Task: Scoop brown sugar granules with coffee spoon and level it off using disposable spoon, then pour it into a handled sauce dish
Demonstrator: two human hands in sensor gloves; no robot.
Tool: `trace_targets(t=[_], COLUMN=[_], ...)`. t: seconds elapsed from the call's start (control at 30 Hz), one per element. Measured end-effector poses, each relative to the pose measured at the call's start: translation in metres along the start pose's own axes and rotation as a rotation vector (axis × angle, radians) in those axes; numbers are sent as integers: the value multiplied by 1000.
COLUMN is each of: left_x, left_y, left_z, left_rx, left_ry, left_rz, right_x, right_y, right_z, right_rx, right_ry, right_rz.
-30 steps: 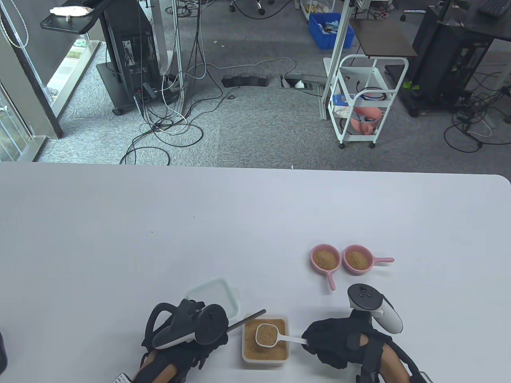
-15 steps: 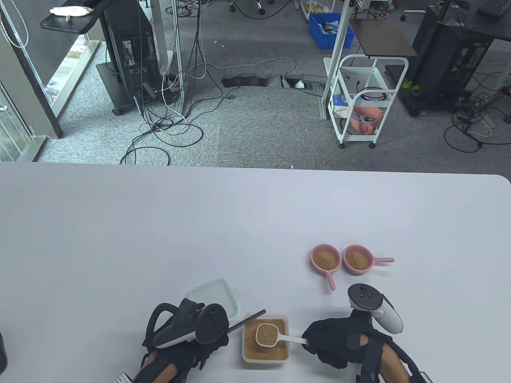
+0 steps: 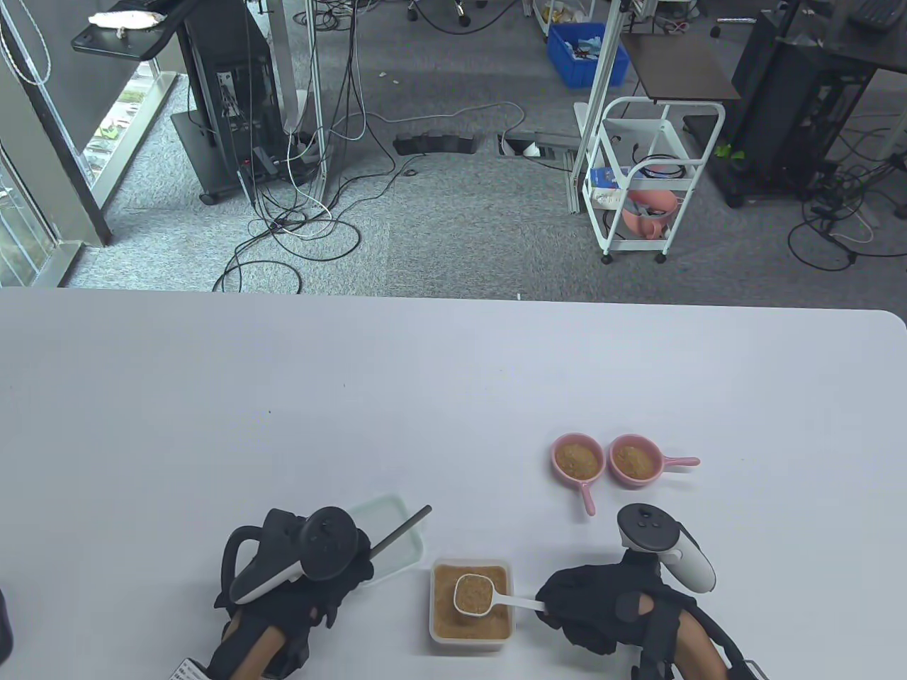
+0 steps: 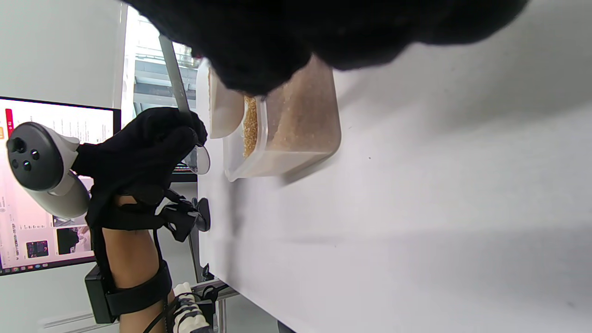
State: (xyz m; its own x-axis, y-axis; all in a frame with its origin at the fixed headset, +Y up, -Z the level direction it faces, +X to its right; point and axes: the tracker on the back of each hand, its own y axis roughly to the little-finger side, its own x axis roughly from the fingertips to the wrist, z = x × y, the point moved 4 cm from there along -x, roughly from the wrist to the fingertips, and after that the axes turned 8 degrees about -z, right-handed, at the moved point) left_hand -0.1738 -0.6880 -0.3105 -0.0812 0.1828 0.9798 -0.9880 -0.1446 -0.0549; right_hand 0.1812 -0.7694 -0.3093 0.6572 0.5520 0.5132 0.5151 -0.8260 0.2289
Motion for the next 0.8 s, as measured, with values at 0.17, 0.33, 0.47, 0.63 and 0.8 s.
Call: trace_targets(t=[0.17,0.33,0.47,0.63,0.8], left_x=[-12,-23,-29,-36,-39], left_y=[41,73,86,88,83], left_z=[0,10,18,29,34], left_rx=[6,11,0,-69,-92], left_ry=[23,57,79,111,126], left_rz=[-153,-281,-339,-370,-363], right_x=[0,0,0,0,0], right_y=[0,0,0,0,0], right_z=[0,0,0,-1,-1], right_rx=[2,5,7,8,7], right_ry=[-1,1,2,2,3], right_rz=[0,0,1,-1,-3])
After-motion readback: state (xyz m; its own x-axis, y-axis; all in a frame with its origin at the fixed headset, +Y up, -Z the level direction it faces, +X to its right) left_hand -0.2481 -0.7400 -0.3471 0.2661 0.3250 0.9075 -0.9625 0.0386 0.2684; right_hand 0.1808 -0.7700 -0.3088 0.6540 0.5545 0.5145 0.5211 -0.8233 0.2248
